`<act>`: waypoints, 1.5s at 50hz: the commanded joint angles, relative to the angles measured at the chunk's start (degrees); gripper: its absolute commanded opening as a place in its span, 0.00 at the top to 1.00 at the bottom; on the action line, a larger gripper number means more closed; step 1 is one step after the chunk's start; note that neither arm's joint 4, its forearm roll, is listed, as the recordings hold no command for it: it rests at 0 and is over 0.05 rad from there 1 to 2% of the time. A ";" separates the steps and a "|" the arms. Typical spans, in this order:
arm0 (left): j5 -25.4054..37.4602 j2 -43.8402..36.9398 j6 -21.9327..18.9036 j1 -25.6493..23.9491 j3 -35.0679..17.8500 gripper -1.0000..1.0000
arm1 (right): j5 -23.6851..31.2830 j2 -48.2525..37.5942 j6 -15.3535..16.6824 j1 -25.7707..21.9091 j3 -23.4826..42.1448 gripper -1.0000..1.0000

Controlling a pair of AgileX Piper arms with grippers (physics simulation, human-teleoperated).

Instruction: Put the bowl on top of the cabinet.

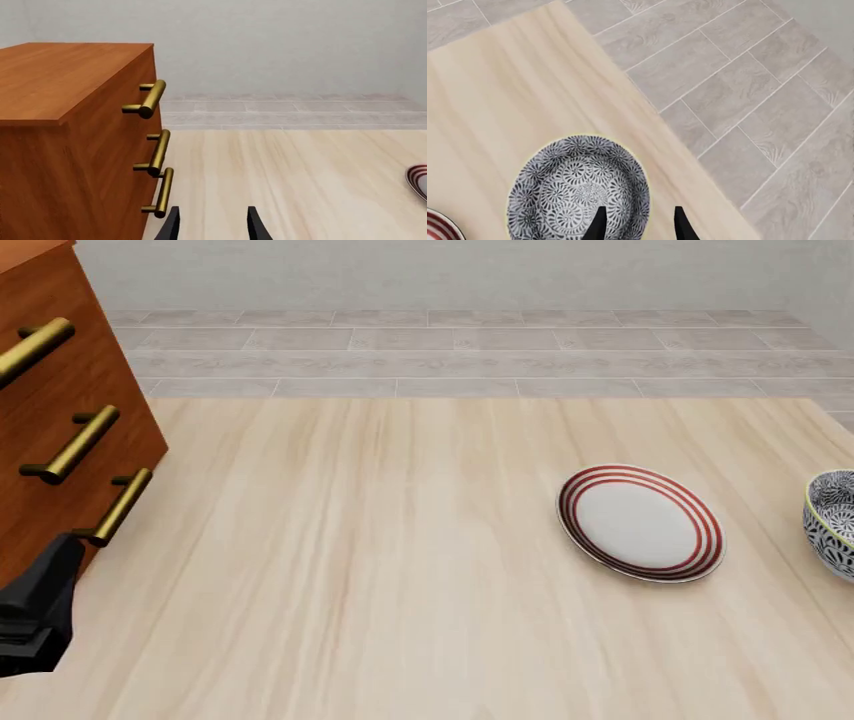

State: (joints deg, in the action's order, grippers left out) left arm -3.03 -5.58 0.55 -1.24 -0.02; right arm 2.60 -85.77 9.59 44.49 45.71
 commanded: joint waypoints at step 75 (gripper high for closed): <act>0.76 0.53 -0.22 0.36 0.01 0.00 | -7.76 -14.82 3.76 2.21 -1.77 0.00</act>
State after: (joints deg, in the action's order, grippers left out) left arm -2.25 -5.06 0.31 -0.90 -0.01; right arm -4.99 -99.74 12.85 46.55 44.04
